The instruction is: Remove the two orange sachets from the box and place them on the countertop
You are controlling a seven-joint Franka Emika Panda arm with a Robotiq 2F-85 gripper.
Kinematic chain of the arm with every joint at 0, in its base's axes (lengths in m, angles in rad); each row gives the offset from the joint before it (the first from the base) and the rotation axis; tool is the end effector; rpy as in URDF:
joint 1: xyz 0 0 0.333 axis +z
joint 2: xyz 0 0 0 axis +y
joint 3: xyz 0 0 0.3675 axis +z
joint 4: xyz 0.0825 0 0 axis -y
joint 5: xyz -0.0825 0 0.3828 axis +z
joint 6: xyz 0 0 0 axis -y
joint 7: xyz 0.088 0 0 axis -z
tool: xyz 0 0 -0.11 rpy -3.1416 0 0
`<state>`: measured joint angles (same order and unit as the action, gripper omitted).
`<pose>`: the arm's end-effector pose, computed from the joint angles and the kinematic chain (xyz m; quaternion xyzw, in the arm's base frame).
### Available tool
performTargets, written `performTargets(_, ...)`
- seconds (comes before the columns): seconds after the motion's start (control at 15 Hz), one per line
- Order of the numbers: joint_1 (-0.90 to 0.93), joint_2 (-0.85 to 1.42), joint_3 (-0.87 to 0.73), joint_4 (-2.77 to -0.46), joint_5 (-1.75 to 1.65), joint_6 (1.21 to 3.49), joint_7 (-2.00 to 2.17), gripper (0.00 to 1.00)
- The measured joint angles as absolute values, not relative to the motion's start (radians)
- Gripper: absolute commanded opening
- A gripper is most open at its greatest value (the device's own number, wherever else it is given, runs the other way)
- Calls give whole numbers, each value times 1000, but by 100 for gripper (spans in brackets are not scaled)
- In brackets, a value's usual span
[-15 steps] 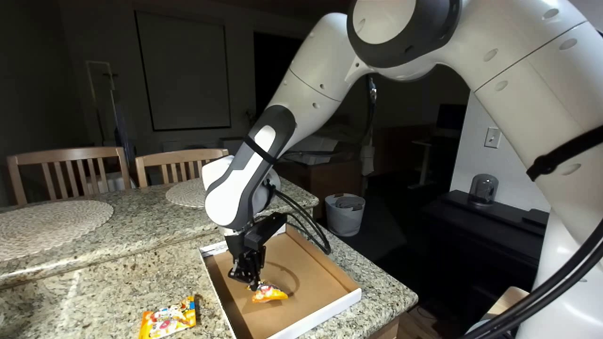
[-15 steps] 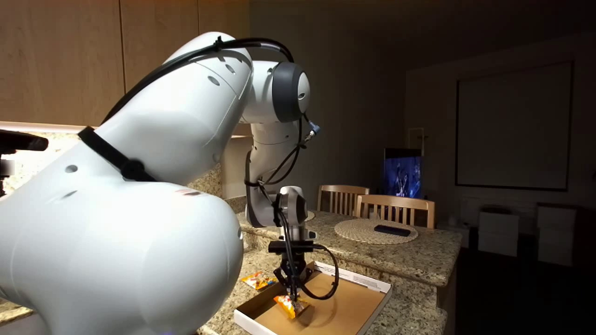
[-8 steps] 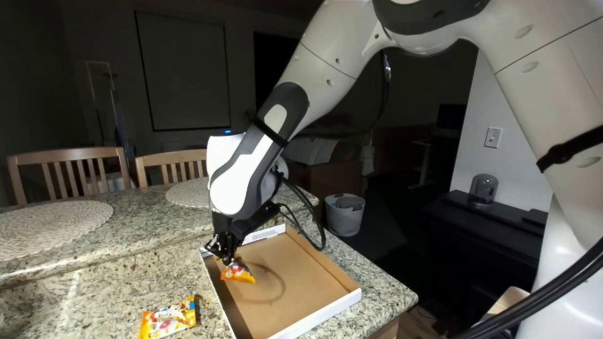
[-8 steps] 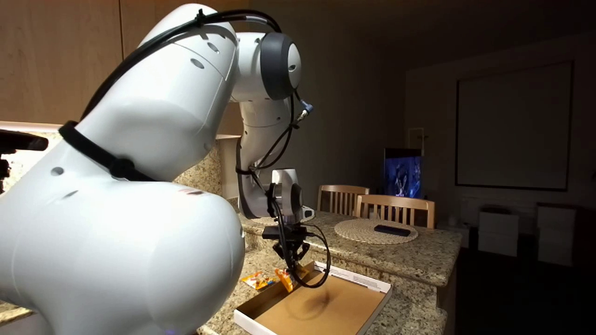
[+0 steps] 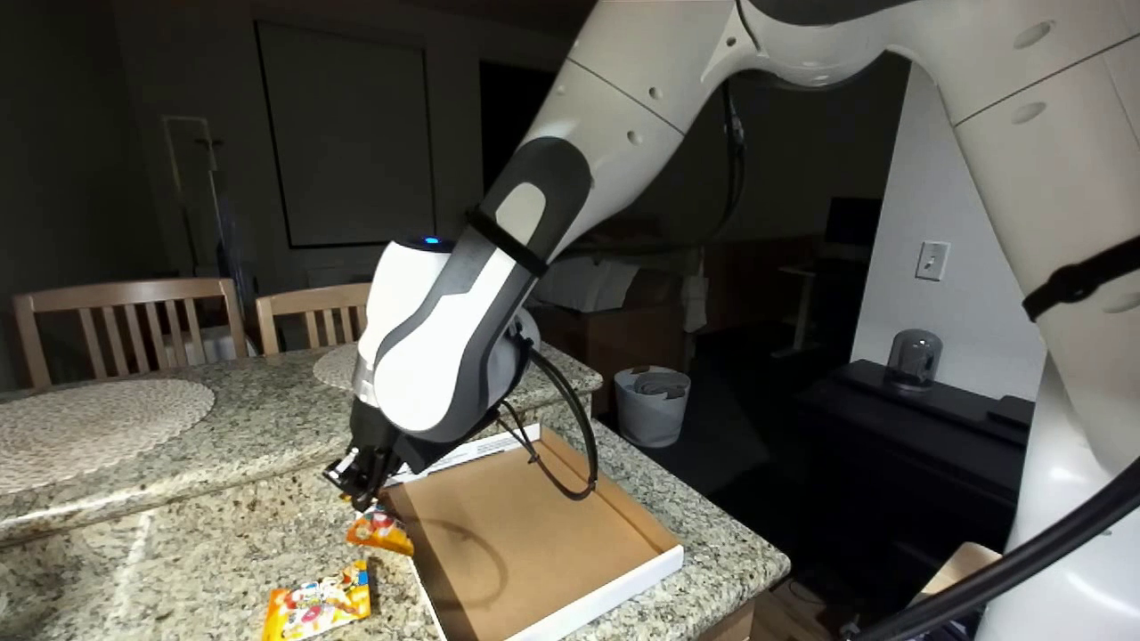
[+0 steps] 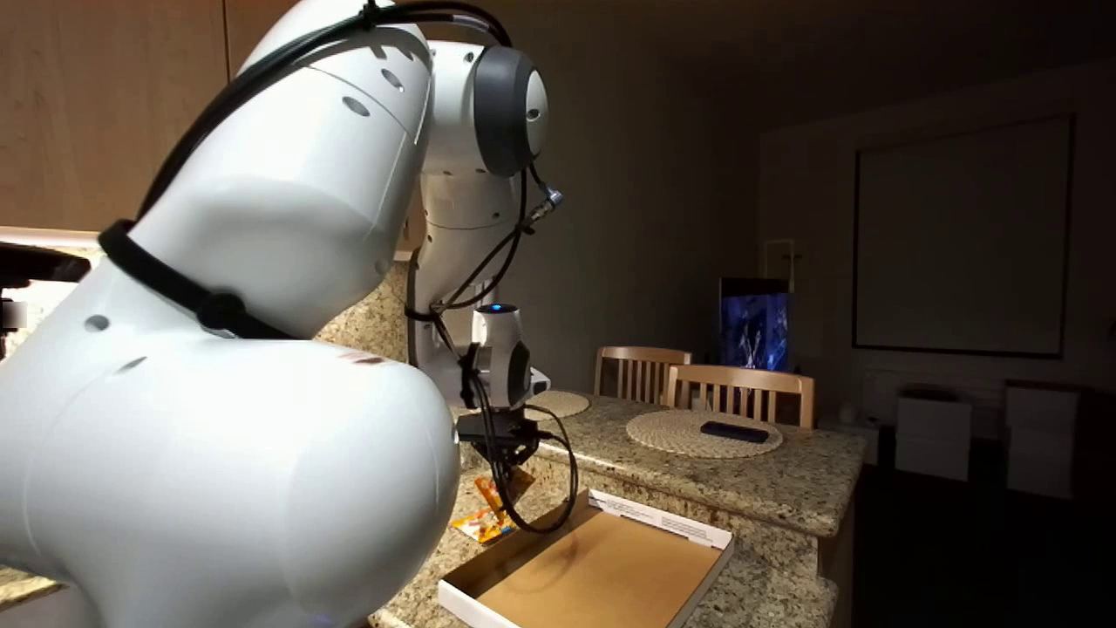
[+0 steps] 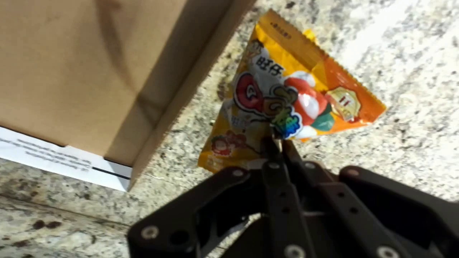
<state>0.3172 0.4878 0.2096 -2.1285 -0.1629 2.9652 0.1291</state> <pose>0.5422 0.3187 0.2625 -0.9513 -0.2486 -0.1659 0.0749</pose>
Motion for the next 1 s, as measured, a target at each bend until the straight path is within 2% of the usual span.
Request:
performTargets(0.2, 298, 490, 285, -2136, -134, 2991, 80, 4)
performTargets(0.27, 298, 491, 298, -2136, -132, 2996, 72, 29)
performTargets(0.4, 302, 491, 309, -2136, -132, 3019, 66, 34)
performTargets(1.0, 346, 492, 221, -2154, -132, 3239, 70, 93)
